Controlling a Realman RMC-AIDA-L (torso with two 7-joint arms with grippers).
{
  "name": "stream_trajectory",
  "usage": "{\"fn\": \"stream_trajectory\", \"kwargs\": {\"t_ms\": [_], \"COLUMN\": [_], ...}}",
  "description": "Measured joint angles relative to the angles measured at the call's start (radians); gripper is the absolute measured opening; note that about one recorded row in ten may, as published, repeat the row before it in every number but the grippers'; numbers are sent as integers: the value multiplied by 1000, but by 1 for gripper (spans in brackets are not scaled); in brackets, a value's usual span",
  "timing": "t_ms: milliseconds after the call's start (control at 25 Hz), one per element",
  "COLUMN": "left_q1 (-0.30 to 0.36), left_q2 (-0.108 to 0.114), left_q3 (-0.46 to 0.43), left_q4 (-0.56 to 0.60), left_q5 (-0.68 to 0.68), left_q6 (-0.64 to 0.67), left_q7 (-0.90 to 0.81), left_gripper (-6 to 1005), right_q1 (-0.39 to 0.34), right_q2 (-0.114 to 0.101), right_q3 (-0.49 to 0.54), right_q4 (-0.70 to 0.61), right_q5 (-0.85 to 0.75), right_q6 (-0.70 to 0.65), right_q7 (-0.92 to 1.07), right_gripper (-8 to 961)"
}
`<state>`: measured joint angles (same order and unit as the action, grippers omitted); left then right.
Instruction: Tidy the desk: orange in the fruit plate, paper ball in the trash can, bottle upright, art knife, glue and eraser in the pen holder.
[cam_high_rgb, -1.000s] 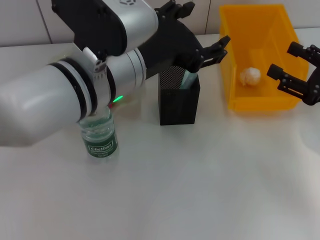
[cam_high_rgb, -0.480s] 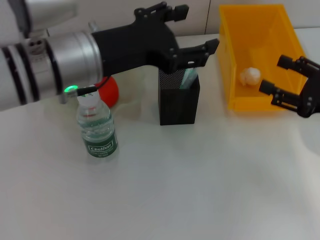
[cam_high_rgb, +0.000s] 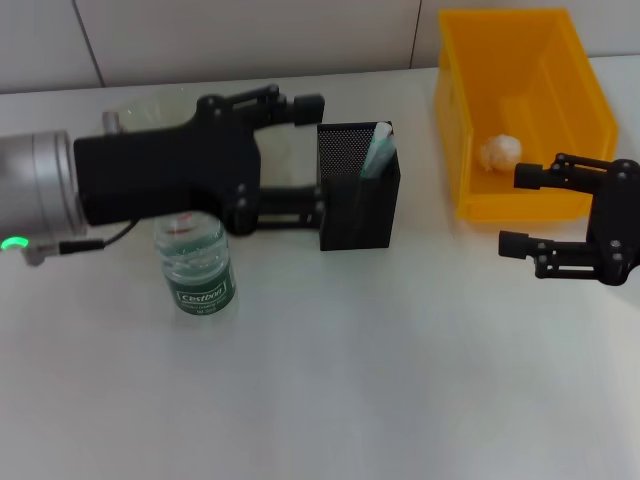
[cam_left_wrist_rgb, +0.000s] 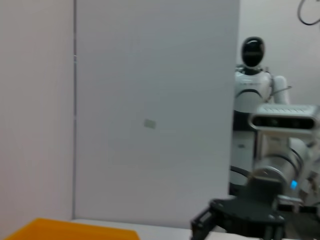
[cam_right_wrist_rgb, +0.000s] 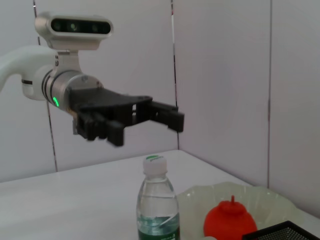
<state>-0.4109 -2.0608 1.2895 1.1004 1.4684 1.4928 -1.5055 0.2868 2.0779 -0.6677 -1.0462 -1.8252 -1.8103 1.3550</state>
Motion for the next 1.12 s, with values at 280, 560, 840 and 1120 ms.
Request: {"fn": "stream_trajectory", "kwargs": {"t_ms": [280,560,840,1120], "left_q1": [-8,-23,-15,-18], "left_q2": [2,4,12,23], "left_q3": [-37,-41,-43,-46], "left_q4": [-105,-188,-201,-202], "left_q5": [88,102,110,113], "left_q6": [71,73,79,97], "left_q7": [44,103,102,103], "left_gripper": [861,861,861,861], "right_q1": [1,3,10,11], "right_q2": [3,6,8,8], "right_q3": [-120,-218,-288,-311], "right_q4": [-147,-207,-200,-156], "right_q5": [-25,-29,-29,-22], "right_q6": [1,3,39,70], "right_q7": [134,160,158,132], "right_gripper": [789,790,790,790]}}
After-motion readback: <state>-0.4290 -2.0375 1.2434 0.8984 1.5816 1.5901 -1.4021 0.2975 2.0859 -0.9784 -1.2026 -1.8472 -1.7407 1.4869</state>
